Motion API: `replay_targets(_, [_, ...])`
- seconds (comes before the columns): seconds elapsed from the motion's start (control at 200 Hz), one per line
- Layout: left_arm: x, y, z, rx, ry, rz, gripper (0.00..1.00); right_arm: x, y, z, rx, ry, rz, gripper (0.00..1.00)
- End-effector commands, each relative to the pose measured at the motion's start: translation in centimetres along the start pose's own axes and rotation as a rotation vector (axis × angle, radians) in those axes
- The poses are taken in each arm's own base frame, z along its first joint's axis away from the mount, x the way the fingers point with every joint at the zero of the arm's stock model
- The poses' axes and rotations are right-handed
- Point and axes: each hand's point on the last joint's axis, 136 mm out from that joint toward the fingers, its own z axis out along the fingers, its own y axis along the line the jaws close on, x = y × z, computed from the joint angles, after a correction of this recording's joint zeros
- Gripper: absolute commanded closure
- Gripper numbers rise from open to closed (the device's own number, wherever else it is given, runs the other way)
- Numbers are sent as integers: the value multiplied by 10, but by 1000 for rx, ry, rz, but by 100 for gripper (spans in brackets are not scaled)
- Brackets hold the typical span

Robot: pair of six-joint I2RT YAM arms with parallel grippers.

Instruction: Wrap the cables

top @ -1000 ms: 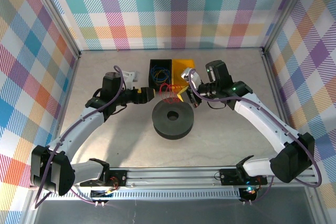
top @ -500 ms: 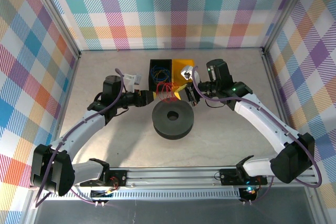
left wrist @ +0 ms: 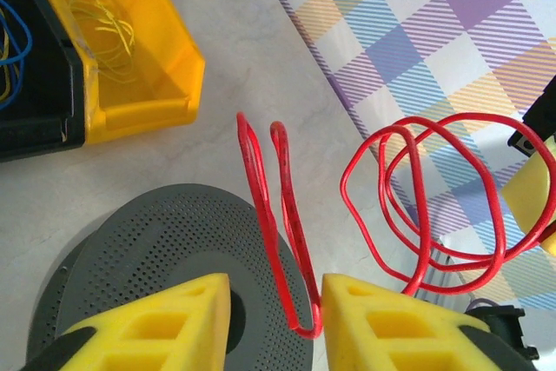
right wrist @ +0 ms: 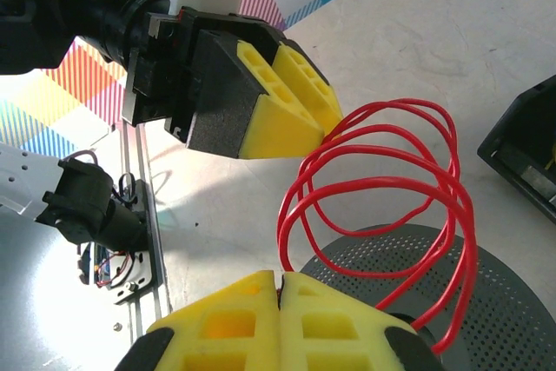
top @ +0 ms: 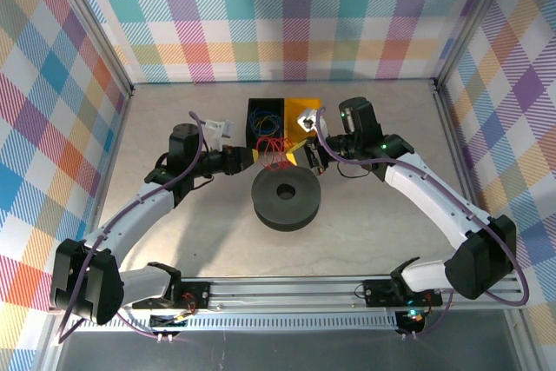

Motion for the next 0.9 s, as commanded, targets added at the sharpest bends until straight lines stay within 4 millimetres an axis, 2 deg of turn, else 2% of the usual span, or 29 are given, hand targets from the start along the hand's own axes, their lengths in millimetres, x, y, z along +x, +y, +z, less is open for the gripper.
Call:
replay_targets(0.0, [4, -6, 3, 36, 10, 11, 70, -10, 8, -1, -41, -37, -20, 100])
replay_targets(0.285, [4, -6, 3, 35, 10, 9, 80, -13, 9, -3, -43, -44, -23, 100])
replay_targets(0.59, [4, -5, 3, 35, 10, 6, 83, -17, 14, -3, -75, -51, -17, 100])
replay_targets(0.82, [1, -5, 6, 42, 7, 0, 100, -16, 12, 0, -81, -49, -4, 100])
replay_targets(0.895, [1, -5, 5, 41, 5, 2, 100, -15, 11, 0, -72, -45, -3, 100])
